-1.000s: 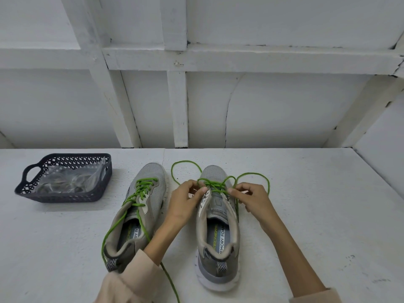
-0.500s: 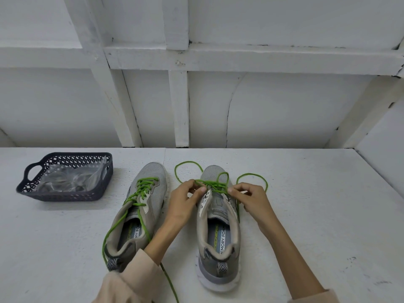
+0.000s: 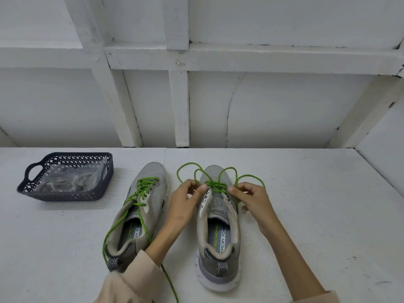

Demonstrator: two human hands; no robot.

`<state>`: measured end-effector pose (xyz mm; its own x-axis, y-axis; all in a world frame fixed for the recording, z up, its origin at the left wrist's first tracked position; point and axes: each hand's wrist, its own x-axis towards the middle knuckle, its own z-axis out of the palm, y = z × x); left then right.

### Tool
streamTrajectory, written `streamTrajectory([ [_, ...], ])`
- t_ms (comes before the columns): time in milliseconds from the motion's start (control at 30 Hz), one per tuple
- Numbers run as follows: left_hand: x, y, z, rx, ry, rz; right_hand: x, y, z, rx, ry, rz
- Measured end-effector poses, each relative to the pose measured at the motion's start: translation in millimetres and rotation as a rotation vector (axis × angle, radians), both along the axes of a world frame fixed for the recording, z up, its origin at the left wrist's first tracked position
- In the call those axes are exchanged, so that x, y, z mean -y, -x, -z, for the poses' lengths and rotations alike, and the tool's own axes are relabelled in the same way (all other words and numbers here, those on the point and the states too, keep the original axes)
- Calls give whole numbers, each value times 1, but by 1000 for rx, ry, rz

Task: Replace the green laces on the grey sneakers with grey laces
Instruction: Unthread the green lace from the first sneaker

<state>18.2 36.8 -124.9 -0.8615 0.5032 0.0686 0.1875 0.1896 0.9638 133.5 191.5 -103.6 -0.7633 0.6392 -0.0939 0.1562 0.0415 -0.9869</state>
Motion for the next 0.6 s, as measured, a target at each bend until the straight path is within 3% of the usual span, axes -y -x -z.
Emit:
streamTrajectory([
  [133,-4,0,3,-40,0,2,3,2,-1,22,-23,-31],
  [267,-2,-2,-5,-27,-67,-141,-2,0,0,-50,25,103],
  [433,-4,-3,2,11,24,16,5,1,2,4,13,-5],
  [600,-1,-1,-3,12,-85,-186,-3,0,3,-59,14,146],
])
